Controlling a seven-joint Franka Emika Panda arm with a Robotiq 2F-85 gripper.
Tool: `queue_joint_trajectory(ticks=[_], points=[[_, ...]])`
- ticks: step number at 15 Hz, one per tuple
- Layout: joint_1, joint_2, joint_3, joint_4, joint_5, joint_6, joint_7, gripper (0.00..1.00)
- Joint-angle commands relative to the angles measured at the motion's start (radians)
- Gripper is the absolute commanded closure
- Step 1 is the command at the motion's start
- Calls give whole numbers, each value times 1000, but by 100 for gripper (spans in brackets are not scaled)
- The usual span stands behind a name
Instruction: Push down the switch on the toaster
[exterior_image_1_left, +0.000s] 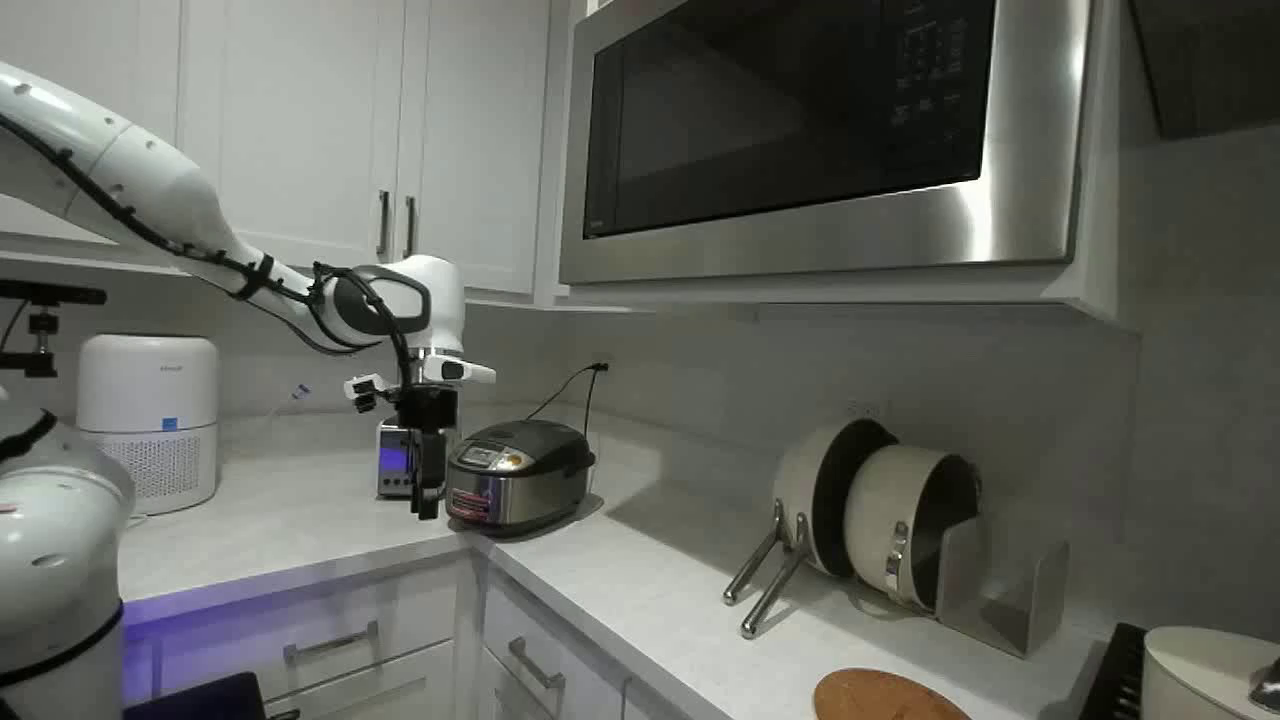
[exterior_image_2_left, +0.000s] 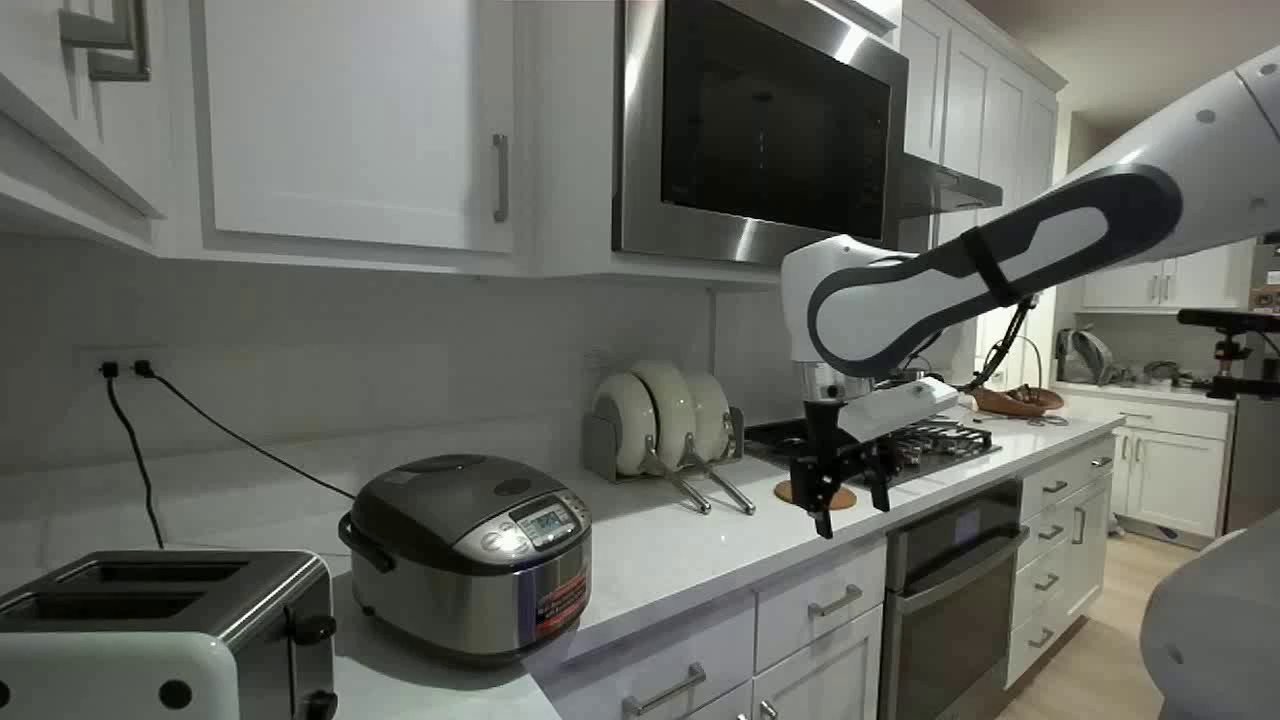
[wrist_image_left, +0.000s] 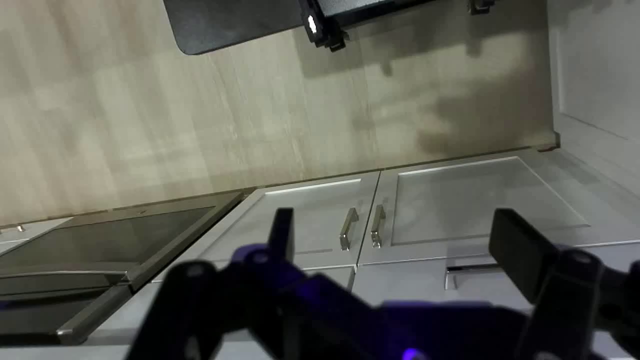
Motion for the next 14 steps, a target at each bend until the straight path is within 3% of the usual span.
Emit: queue_joint_trajectory(ticks=[1, 7, 14], points=[[16, 2, -15, 2, -9, -3, 7, 0], [50, 65, -13, 33, 0, 59, -21, 0], [157, 129, -30, 47, 66, 261, -142, 0]])
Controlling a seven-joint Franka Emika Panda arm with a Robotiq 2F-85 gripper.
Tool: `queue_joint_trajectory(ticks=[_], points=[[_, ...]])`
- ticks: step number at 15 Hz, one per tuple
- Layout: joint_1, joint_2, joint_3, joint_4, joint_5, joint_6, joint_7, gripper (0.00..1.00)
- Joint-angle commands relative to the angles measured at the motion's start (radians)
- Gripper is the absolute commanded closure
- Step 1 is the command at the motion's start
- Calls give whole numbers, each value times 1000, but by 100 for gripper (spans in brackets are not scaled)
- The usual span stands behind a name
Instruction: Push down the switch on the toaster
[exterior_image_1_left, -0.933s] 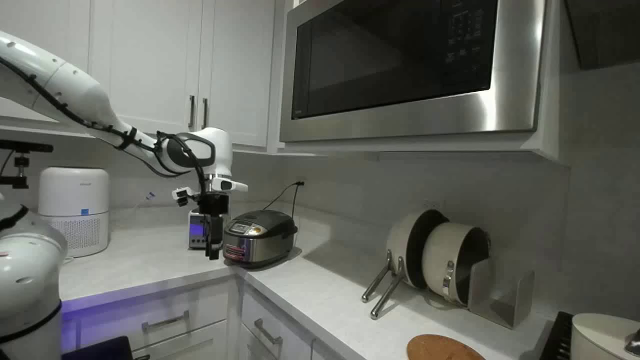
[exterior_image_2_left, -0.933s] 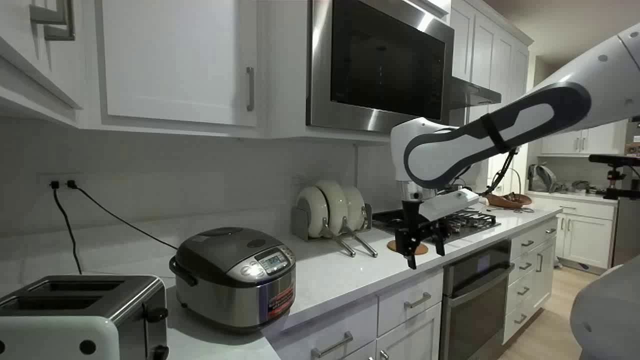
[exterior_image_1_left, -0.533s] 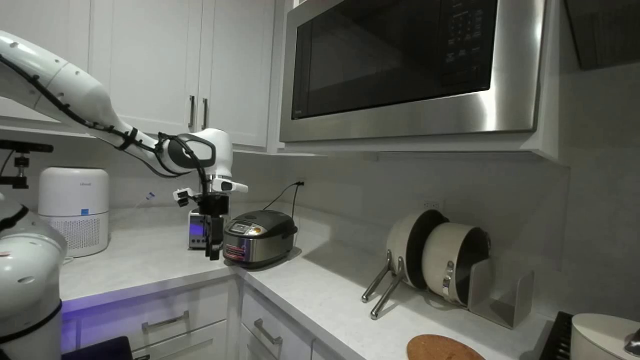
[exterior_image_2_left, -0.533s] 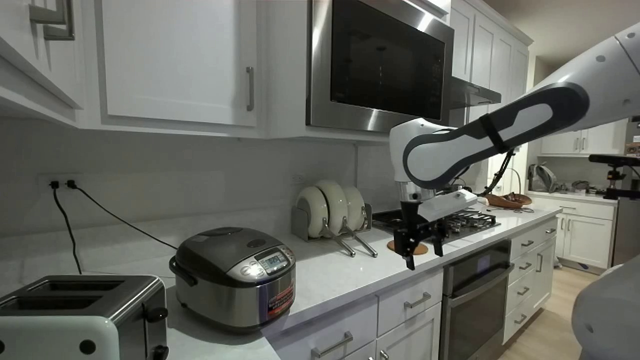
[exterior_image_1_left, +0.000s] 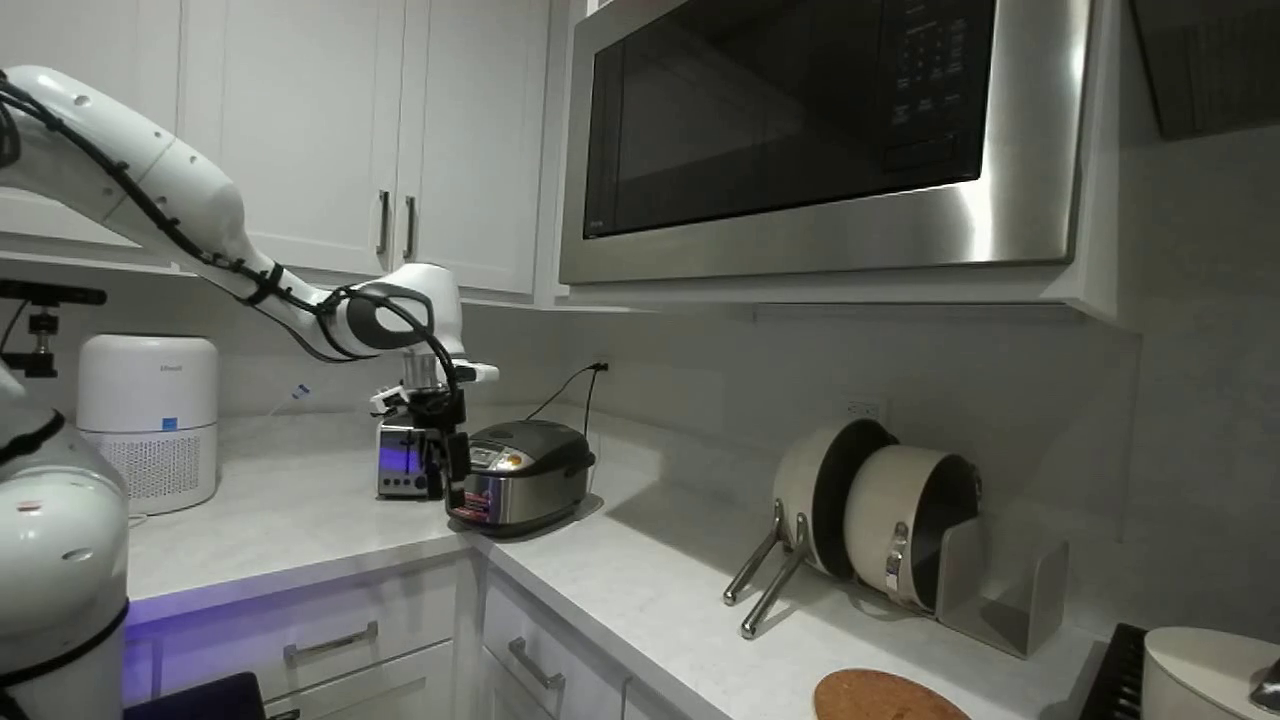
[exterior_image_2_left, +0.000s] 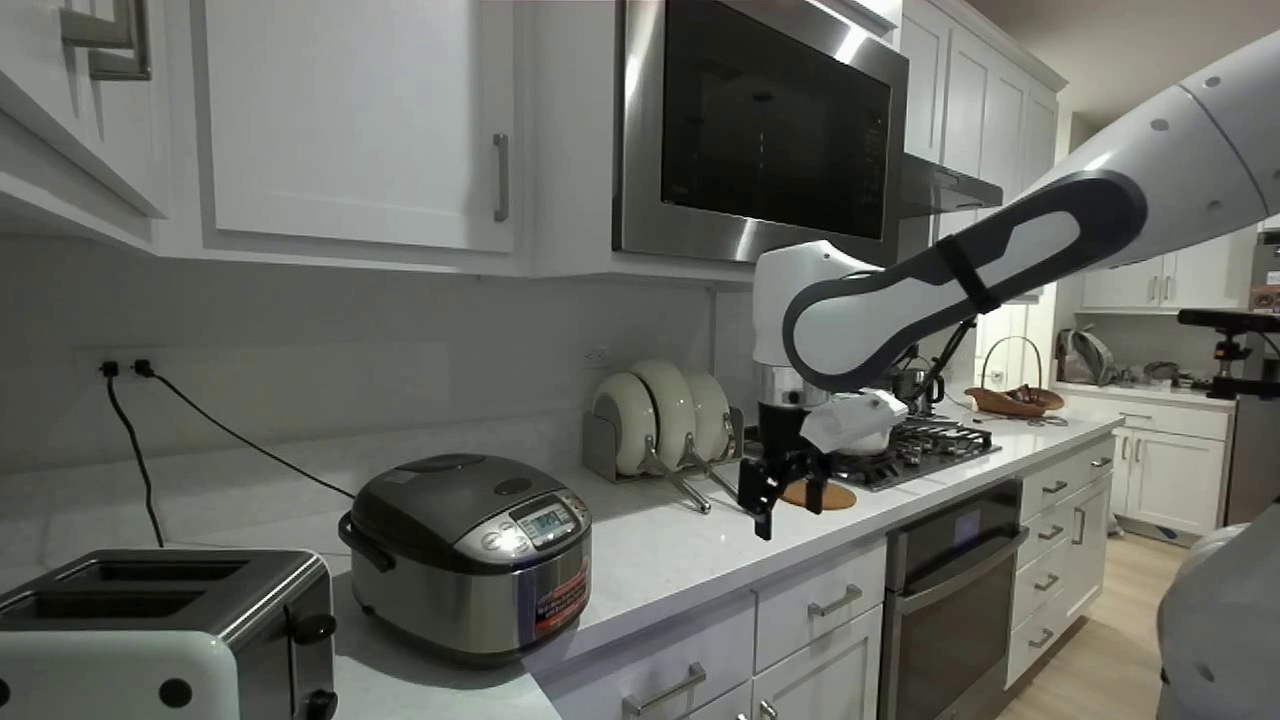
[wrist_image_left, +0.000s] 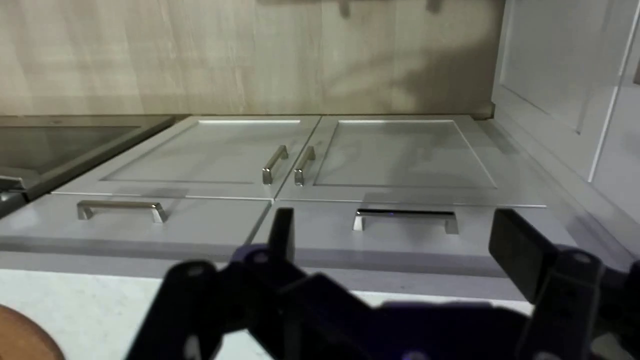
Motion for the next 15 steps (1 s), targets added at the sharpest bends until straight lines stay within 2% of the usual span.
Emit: queue_joint_trajectory(ticks=[1, 9, 15], points=[[60, 52, -25, 32, 58, 80, -105, 0], [197, 165, -62, 87, 196, 257, -394, 0], [246, 252, -47, 174, 227, 293, -508, 0]])
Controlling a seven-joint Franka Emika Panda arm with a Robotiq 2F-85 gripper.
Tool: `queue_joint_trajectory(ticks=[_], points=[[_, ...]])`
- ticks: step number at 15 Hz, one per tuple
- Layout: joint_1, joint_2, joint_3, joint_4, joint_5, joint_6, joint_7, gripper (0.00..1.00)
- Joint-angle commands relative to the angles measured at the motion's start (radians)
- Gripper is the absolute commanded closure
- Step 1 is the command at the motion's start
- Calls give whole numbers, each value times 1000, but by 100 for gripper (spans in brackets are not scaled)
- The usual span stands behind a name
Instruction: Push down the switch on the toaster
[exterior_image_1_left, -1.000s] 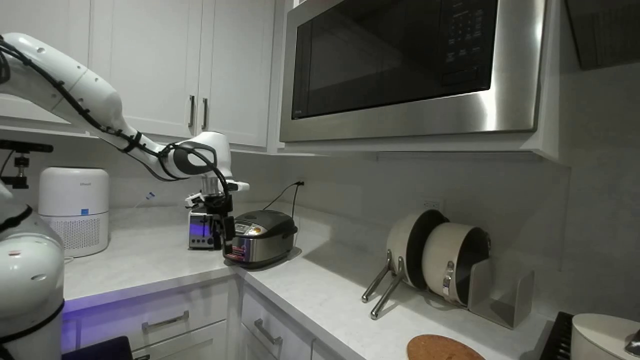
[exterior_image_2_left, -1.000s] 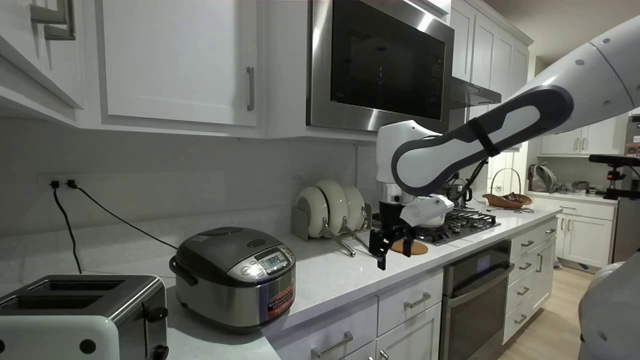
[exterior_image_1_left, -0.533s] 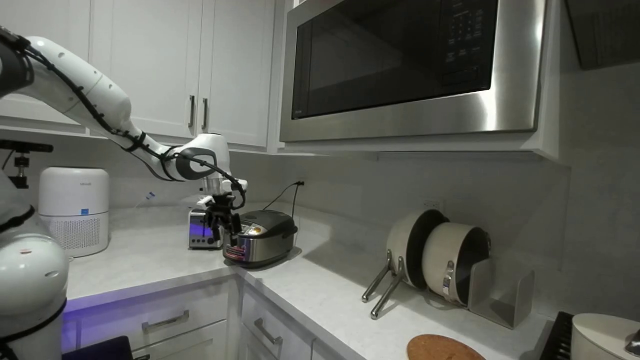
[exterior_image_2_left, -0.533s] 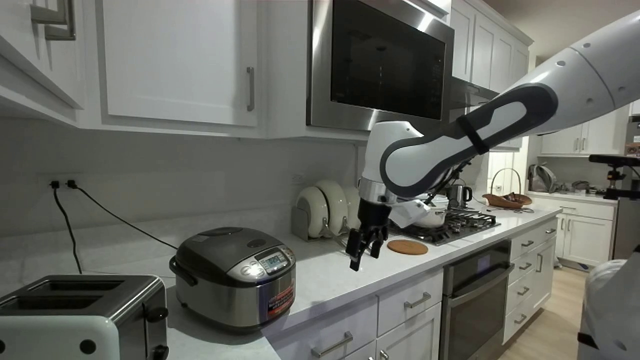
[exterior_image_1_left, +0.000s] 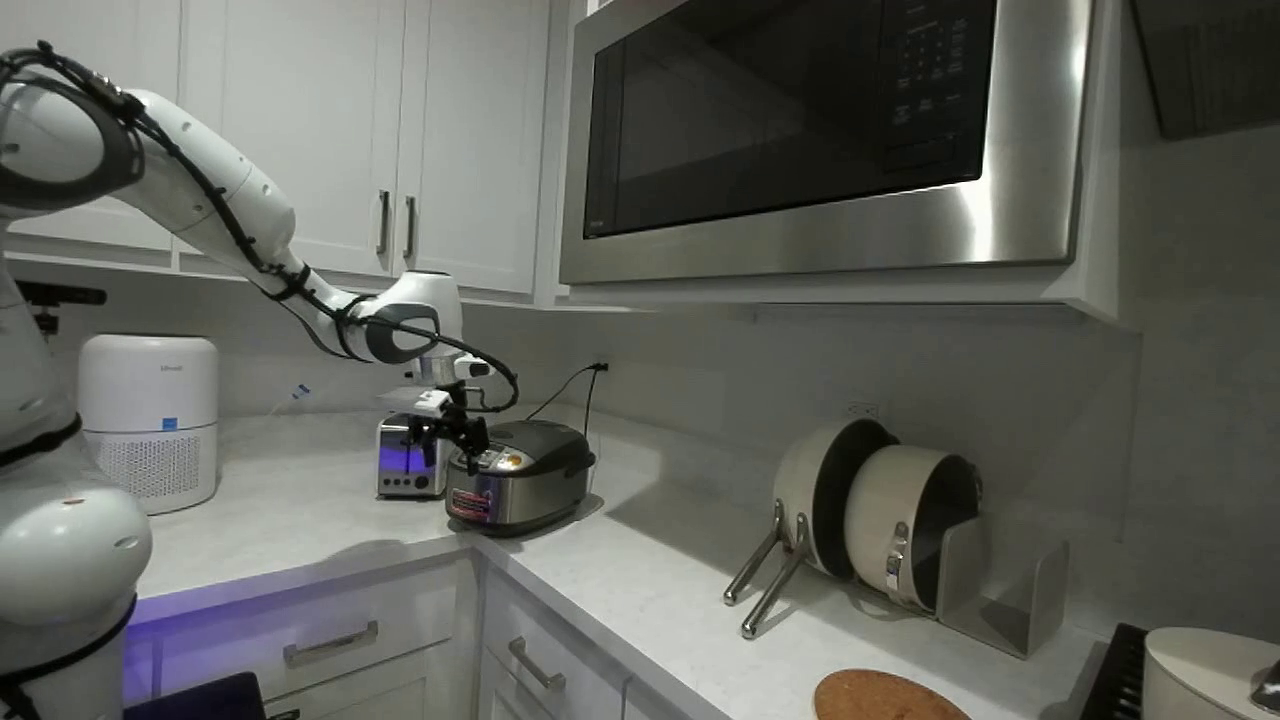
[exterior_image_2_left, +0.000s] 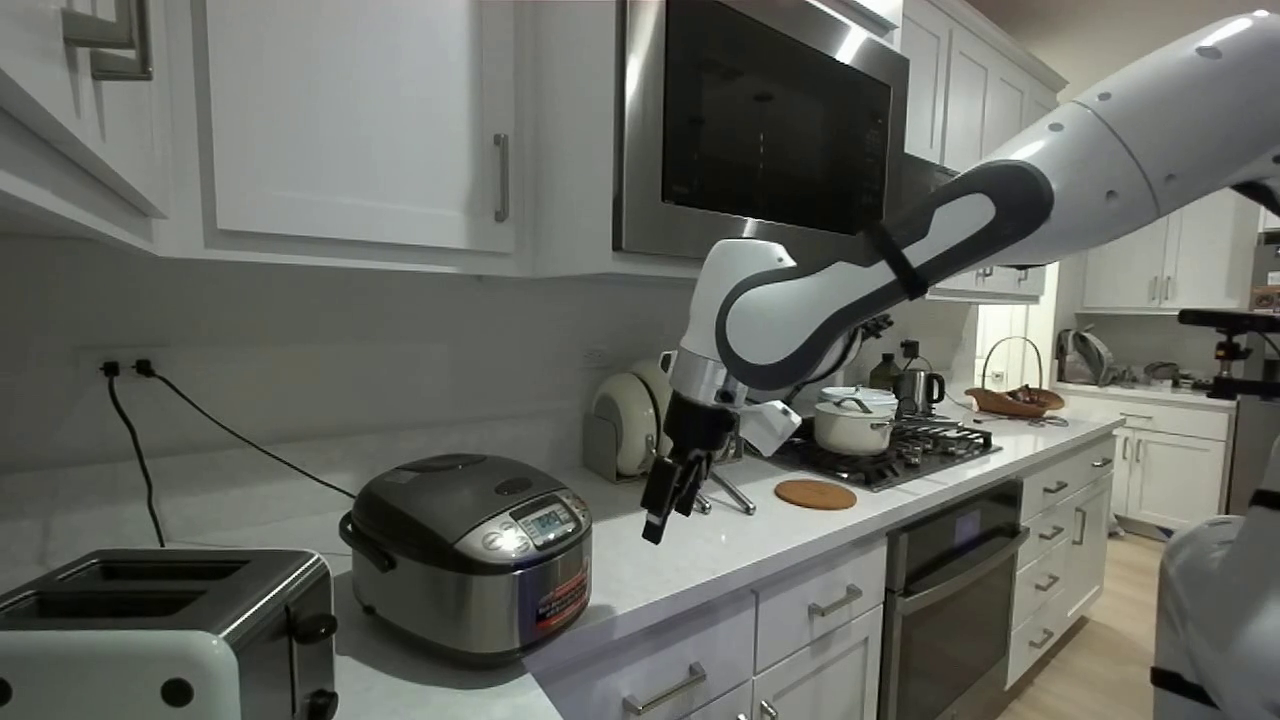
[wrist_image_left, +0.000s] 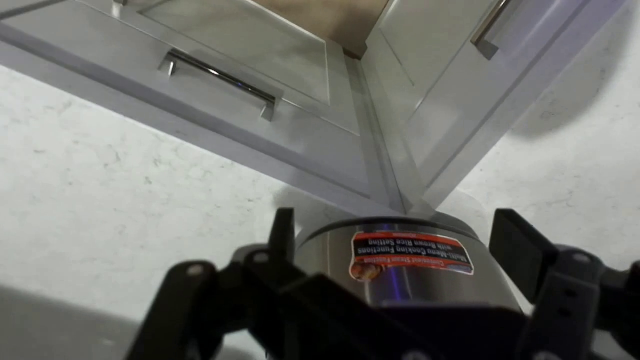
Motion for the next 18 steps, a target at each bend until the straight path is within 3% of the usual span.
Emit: queue_joint_trajectory(ticks=[1, 7, 18], points=[[25, 70, 2, 75, 32, 20, -81, 0], [55, 159, 20, 184, 60, 29, -185, 0], [82, 274, 76, 350, 265, 19, -457, 0]])
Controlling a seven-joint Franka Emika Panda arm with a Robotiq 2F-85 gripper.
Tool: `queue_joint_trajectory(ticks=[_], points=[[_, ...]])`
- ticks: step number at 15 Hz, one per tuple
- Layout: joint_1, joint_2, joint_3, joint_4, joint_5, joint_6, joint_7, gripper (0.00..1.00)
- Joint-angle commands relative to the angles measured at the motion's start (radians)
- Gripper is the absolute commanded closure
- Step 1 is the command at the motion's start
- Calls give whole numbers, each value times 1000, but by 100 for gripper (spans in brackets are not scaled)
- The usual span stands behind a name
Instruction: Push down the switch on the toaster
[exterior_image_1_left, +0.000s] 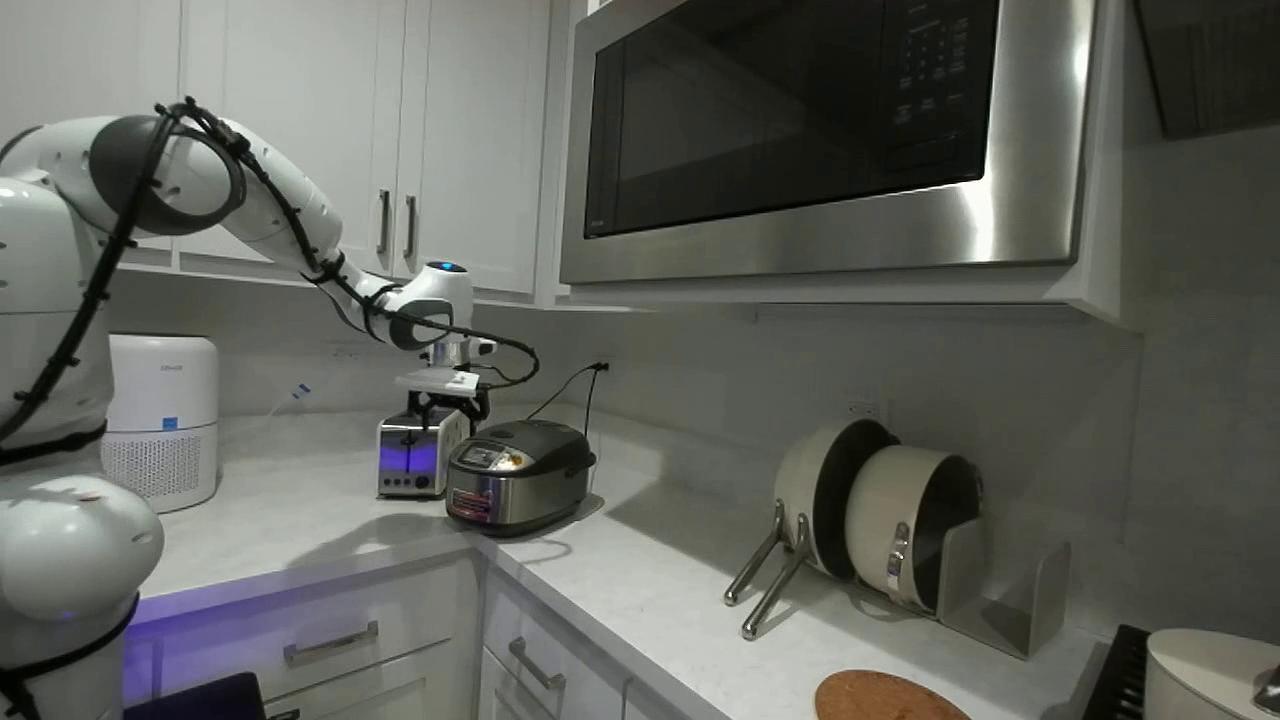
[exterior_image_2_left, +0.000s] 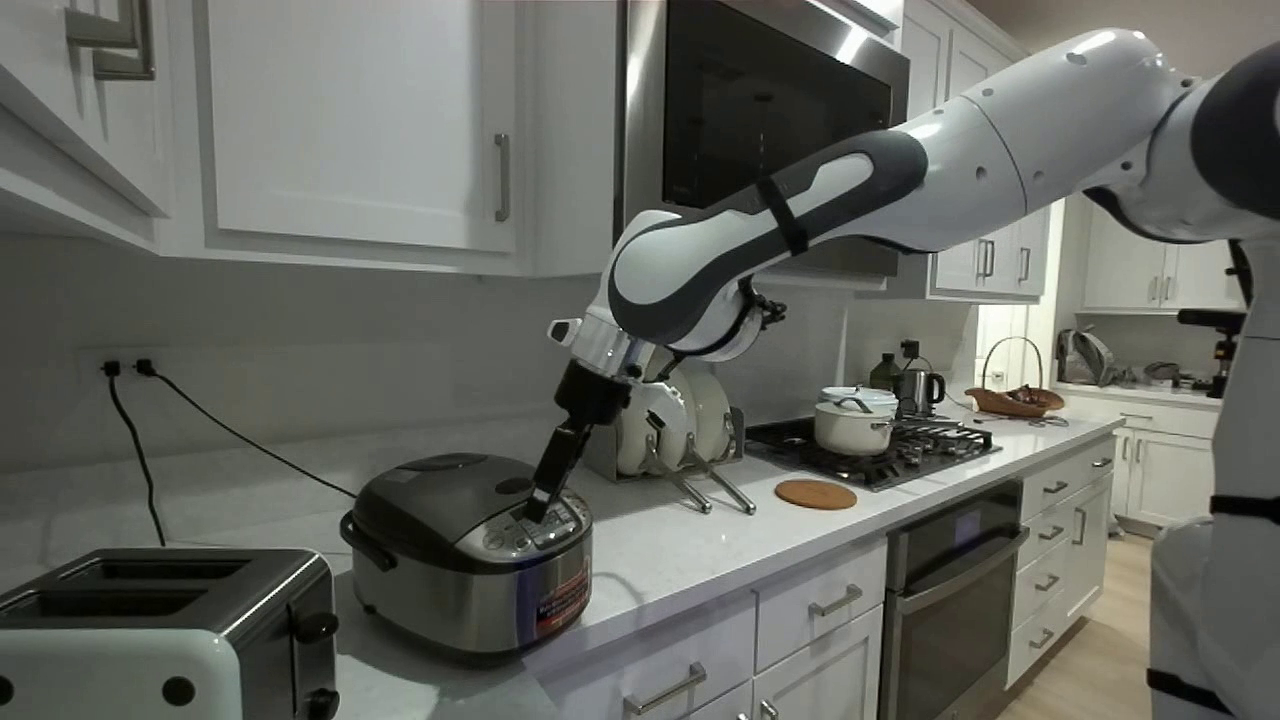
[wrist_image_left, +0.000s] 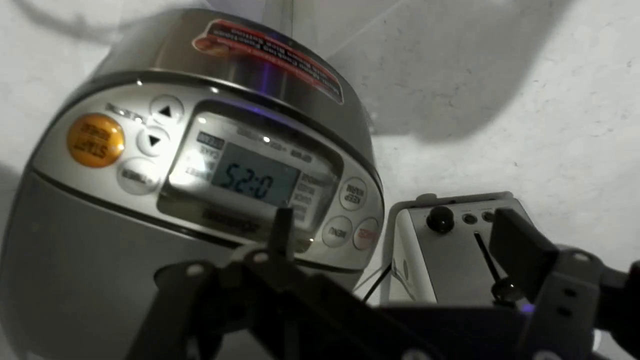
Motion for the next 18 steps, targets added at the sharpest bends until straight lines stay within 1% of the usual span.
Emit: queue_joint_trajectory(ticks=[1, 13, 14, 15, 16, 18], points=[[-3, 40, 29, 64, 47, -9, -60, 0], [16, 110, 144, 134, 27, -3, -41, 0], [18, 118, 151, 140, 21, -1, -36, 8], [17, 126, 158, 149, 23, -2, -39, 26], [17, 135, 165, 155, 21, -1, -38, 32], [17, 152, 176, 168, 10, 6, -37, 49]])
